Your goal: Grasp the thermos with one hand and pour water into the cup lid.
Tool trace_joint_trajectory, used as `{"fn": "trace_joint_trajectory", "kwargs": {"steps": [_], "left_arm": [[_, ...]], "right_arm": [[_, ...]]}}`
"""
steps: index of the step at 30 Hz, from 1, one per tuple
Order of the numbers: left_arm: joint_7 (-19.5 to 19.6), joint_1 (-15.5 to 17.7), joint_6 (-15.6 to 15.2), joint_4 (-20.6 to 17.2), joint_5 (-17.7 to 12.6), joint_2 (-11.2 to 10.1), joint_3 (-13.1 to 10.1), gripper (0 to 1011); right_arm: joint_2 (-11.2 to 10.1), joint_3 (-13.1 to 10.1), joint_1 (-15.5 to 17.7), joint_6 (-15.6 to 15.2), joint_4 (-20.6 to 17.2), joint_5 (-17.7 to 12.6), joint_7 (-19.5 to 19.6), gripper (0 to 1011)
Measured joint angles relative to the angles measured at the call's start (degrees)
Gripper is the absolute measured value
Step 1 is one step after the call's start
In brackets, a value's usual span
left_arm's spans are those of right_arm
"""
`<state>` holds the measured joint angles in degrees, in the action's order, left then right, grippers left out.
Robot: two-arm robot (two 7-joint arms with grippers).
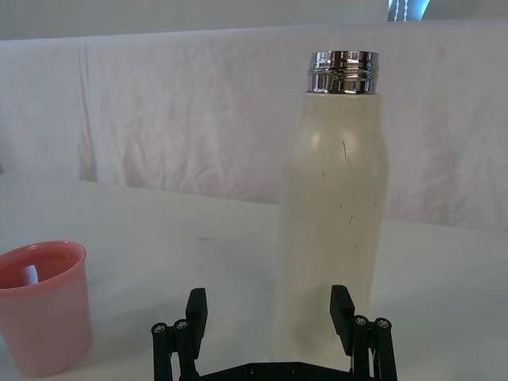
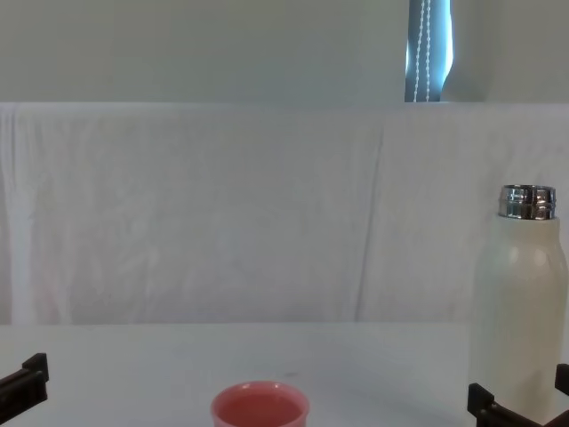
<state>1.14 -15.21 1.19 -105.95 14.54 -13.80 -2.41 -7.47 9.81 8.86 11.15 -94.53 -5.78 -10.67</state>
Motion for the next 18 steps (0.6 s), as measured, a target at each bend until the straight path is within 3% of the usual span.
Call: {"fn": "trace_joint_trajectory", "kwargs": {"steps": [18], "left_arm": [[0.0,0.0,0.0,0.0,0.0,0.0,0.0,1001]], "right_arm": [[0.0,0.0,0.0,0.0,-0.1,0.1,0.0,1000]]}}
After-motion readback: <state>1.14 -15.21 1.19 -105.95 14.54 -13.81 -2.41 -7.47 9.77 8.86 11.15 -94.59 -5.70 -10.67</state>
